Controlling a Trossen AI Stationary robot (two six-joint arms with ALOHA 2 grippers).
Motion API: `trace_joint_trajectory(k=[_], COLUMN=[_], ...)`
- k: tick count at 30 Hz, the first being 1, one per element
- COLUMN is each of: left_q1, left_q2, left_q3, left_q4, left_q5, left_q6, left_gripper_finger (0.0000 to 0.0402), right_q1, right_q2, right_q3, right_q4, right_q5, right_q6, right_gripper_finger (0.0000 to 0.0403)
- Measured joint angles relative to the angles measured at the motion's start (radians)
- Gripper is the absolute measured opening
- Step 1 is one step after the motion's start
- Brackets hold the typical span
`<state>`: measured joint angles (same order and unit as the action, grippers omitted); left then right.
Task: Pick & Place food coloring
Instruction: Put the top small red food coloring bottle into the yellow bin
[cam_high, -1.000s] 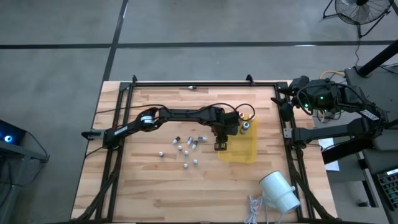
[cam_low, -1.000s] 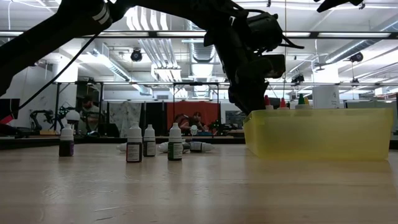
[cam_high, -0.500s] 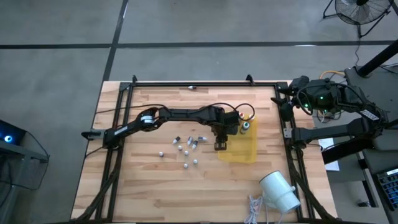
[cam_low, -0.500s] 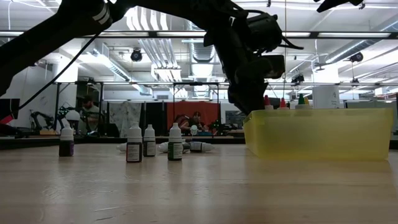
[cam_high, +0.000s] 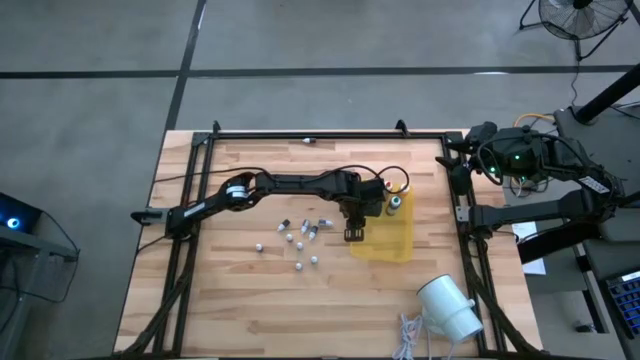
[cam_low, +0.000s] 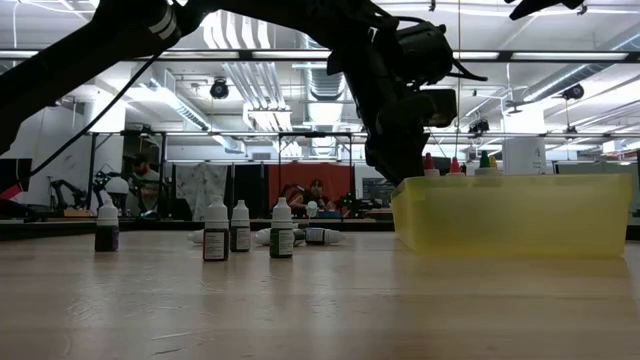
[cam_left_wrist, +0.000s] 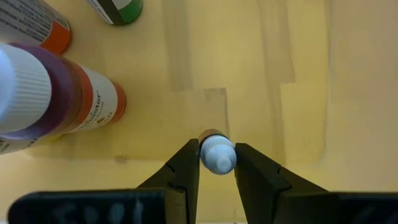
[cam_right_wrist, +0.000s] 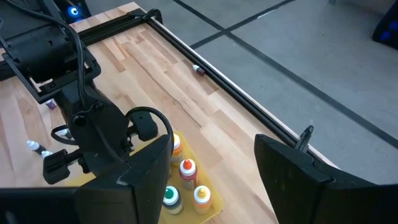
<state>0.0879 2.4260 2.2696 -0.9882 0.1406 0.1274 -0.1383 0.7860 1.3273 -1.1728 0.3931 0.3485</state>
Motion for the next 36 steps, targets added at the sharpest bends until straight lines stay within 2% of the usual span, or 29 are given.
trace_joint_trajectory(k=[36], left_q1=[0.002], left_q2=[0.0], left_q3=[0.0], left_q4=[-0.001], left_q5=[0.001], left_q6=[-0.012], left_gripper_finger=[0.0072], right_q1=[0.001], right_q2=[0.0], right_q3=[0.0], right_q4=[0.0], right_q5=[0.0], right_q6=[0.0], right_gripper_finger=[0.0221])
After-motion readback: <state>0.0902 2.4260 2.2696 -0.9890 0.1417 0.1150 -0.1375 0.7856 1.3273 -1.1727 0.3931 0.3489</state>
